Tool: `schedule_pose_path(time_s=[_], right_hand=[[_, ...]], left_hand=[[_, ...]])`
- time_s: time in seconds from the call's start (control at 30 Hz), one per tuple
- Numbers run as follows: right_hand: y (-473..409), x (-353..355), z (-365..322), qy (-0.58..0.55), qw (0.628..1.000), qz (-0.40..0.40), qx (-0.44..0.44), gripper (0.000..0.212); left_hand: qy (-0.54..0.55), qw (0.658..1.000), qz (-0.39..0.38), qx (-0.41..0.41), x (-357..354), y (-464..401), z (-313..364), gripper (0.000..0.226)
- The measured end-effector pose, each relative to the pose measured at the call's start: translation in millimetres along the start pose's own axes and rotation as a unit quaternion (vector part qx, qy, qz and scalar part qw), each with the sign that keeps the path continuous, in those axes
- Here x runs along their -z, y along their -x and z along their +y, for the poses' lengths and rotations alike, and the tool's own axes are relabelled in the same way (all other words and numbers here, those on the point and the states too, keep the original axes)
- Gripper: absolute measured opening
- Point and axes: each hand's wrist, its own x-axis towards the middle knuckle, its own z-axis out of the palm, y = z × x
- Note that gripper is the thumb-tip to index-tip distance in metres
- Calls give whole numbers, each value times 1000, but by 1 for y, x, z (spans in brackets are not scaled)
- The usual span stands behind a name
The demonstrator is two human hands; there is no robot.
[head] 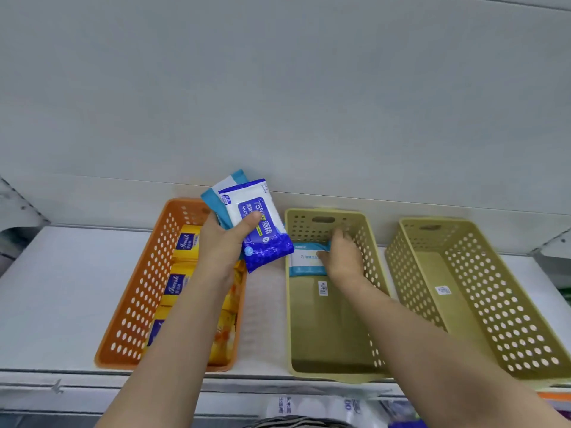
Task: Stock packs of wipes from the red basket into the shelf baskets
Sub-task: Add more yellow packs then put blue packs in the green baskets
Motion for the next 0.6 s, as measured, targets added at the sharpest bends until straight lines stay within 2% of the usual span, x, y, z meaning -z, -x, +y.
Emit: schedule_pose_path(time_s=[0.1, 0.17, 0.2, 0.27, 0.37, 0.4, 0.43, 0.5, 0.53, 0.6], right_hand=[[4, -5, 2, 81, 993, 66, 55, 42], [1, -7, 5, 87, 991, 54, 84, 33], [-2, -8, 6, 66, 994, 26, 85, 30], [-4, -2, 3, 25, 998, -29, 59, 40], [1, 21, -15, -110, 994, -18, 10, 55], [5, 31, -24, -205, 979, -1, -9, 52], [9, 43, -36, -320, 947, -11, -29, 47], [23, 65, -55, -491, 863, -112, -33, 43], [29, 70, -59, -512, 845, -156, -10, 42], [39, 75, -62, -505, 844, -182, 17, 40]], left_hand=[[3, 1000, -9, 4, 0, 1, -1, 49], [9, 1000, -16, 6, -1, 0, -2, 45], [10, 1000, -20, 7, -1, 0, -3, 44], [1, 1000, -26, 9, -2, 0, -4, 45], [-9, 999, -38, 20, -5, -1, -7, 51], [-7, 999, -44, 21, -7, -2, -8, 51], [-6, 999, -51, 20, -10, -2, -8, 50], [-1, 998, -65, 18, -16, -2, -8, 48], [2, 997, -70, 15, -19, -1, -7, 47], [5, 997, -74, 11, -26, 0, -6, 42]])
